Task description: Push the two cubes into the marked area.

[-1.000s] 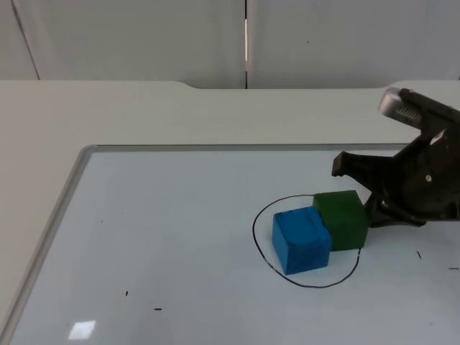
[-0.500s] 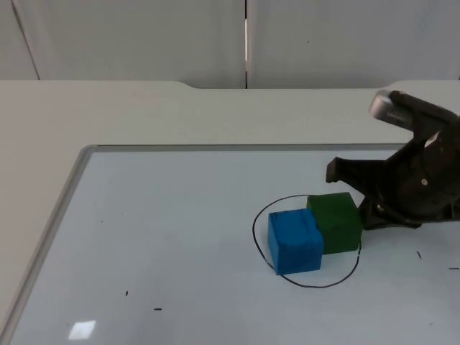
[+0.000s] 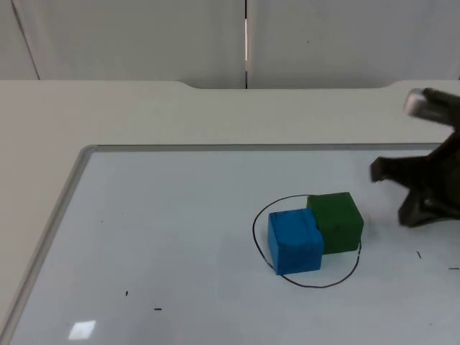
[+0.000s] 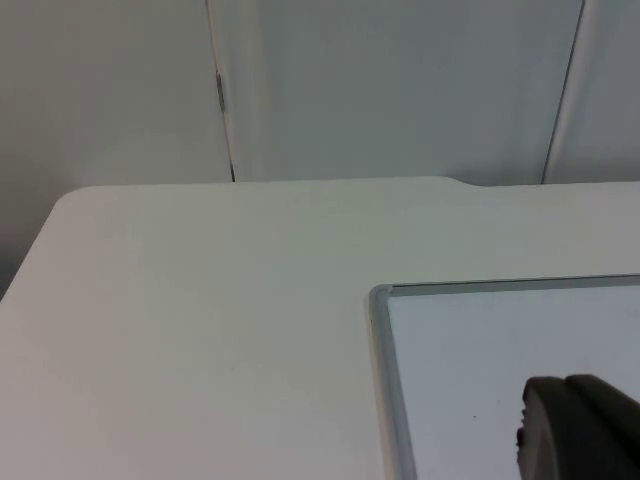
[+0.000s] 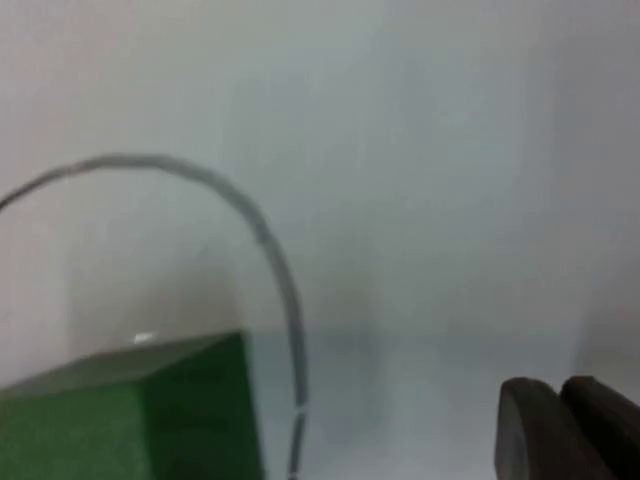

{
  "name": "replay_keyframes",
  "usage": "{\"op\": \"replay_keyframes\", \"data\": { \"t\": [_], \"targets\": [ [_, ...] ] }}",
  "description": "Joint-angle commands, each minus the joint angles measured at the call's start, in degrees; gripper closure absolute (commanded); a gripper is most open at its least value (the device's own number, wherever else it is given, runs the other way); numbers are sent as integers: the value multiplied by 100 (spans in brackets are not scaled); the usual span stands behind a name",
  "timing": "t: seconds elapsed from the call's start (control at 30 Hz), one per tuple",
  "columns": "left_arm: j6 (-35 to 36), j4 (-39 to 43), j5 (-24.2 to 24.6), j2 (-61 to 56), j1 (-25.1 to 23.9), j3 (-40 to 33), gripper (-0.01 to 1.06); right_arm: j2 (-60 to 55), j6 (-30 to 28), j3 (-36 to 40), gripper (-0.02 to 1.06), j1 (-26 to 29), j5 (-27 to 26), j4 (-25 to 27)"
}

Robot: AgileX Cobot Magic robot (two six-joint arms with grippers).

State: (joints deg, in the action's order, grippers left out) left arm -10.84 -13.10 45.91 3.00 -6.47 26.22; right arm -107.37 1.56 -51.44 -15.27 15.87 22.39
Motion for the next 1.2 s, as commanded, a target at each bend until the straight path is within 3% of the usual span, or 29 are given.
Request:
{"op": "replay_keyframes", "data": {
  "t": [0.0,0.27,0.77,0.87,1.03,1.17],
  "targets": [
    [31,-21,-45,-28,-23,-25,105,305,-50,-32,99,266,142,-210],
    [31,-21,-56,-28,-23,-25,105,1578,-50,-32,99,599,716,-1324],
    [31,146,141,-28,-23,139,105,4093,-471,-32,99,599,1369,-1372],
    [453,728,581,-28,-23,447,105,4804,-544,-32,99,599,1609,-1372],
    [832,961,1129,-28,-23,487,105,5595,-707,-32,99,599,1853,-1372],
    [832,953,1211,-52,-23,487,105,6034,-828,-32,99,599,1942,-1372]
  ]
}}
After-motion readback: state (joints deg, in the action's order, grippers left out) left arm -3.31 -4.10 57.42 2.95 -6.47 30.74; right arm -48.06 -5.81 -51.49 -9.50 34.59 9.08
